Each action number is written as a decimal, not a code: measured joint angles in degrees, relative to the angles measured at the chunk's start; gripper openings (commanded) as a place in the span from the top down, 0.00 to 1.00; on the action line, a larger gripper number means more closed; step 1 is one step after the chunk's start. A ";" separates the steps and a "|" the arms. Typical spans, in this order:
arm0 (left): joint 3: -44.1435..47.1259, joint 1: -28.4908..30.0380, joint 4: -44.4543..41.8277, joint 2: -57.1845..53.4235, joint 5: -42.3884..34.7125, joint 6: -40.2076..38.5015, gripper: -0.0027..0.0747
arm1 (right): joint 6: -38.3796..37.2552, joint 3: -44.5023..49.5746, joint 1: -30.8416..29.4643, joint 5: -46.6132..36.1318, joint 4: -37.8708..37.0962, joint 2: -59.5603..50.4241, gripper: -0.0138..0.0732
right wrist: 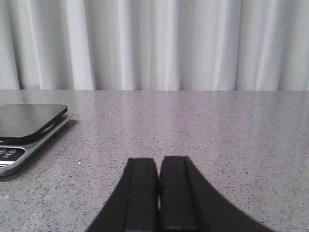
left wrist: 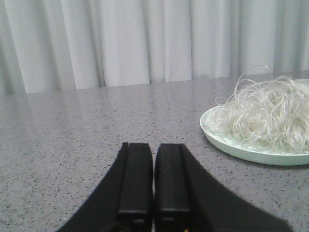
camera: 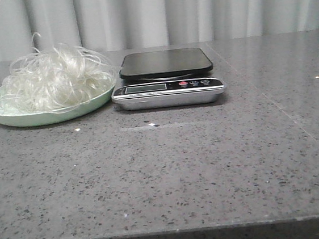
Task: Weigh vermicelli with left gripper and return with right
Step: 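Move the left gripper toward the vermicelli on the pale green plate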
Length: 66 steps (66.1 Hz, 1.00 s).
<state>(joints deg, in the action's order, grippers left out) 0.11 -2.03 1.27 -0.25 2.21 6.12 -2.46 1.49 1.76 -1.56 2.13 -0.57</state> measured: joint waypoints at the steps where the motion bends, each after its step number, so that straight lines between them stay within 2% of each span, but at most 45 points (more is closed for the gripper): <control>1: 0.00 0.00 0.00 0.00 0.00 0.00 0.80 | 0.00 0.00 0.00 0.00 0.00 0.00 0.65; 54: 0.00 0.00 0.00 0.00 0.00 0.00 0.80 | 0.00 0.00 0.00 0.00 0.00 0.00 0.65; 63: 0.00 0.00 0.00 0.00 -3.27 0.00 0.80 | 0.00 0.00 0.00 0.00 0.00 0.00 0.65; 66: 0.00 0.00 0.95 0.00 -7.63 0.00 0.80 | 0.00 0.00 0.00 0.00 0.00 0.00 0.65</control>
<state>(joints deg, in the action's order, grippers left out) 0.11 -2.03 2.21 -0.25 -5.42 6.12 -2.46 1.49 1.76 -1.56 2.13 -0.57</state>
